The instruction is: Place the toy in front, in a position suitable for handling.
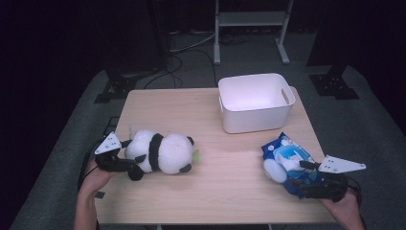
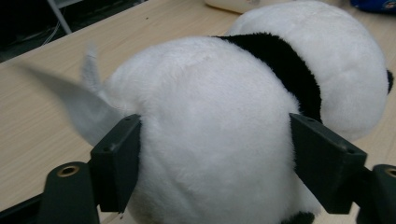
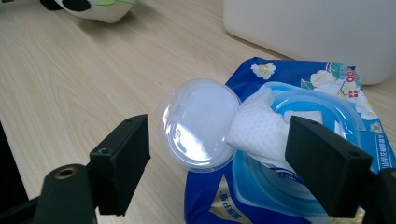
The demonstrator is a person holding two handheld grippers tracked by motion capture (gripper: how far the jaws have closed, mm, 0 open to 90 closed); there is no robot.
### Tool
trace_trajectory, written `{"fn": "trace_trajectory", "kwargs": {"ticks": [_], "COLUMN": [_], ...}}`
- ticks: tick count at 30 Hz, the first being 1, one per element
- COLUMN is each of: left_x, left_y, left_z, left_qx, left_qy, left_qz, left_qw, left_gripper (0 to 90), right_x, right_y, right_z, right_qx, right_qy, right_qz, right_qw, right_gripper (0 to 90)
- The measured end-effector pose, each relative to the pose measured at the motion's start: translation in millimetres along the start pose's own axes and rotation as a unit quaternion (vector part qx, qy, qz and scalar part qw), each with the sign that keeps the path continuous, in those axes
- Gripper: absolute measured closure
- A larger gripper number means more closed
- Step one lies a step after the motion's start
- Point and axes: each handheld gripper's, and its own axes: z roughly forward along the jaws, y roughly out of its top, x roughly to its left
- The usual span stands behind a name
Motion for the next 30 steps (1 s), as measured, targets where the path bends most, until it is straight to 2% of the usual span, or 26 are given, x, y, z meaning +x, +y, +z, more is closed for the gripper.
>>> {"fn": "trace_trajectory", "kwargs": {"ticks": [4, 8, 14, 22, 26, 30], "left_x": [-8.6, -16.6, -39.5, -60.1, -69.3, -78.8], "left_y": [2.1, 7.5, 21.6, 33.2, 37.6, 42.3], "left_z": [7.2, 15.1, 31.2, 42.0, 46.3, 51.5], "left_qx": [-0.011, -0.012, -0.006, 0.006, 0.010, 0.013], "left_qy": [-0.016, -0.031, -0.055, -0.062, -0.063, -0.063], "left_qz": [0.012, 0.022, 0.038, 0.046, 0.048, 0.048], "left_qw": [0.9997, 0.9992, 0.9977, 0.9970, 0.9969, 0.9968], "left_gripper": [25.0, 25.0, 24.7, 23.6, 23.0, 22.2], "right_x": [0.0, -1.1, -4.7, -10.5, -13.8, -18.9], "right_y": [0.9, 0.7, 1.8, 7.2, 11.6, 19.0], "right_z": [-0.3, -1.4, -2.6, 0.9, 7.1, 16.1], "right_qx": [0.002, 0.001, 0.006, 0.013, 0.023, 0.036], "right_qy": [0.000, 0.000, -0.002, 0.000, 0.004, 0.004], "right_qz": [-0.001, 0.000, 0.001, -0.004, -0.010, -0.016], "right_qw": [1.0000, 1.0000, 1.0000, 0.9999, 0.9997, 0.9992], "right_gripper": [20.7, 20.9, 21.3, 23.3, 26.3, 33.1]}}
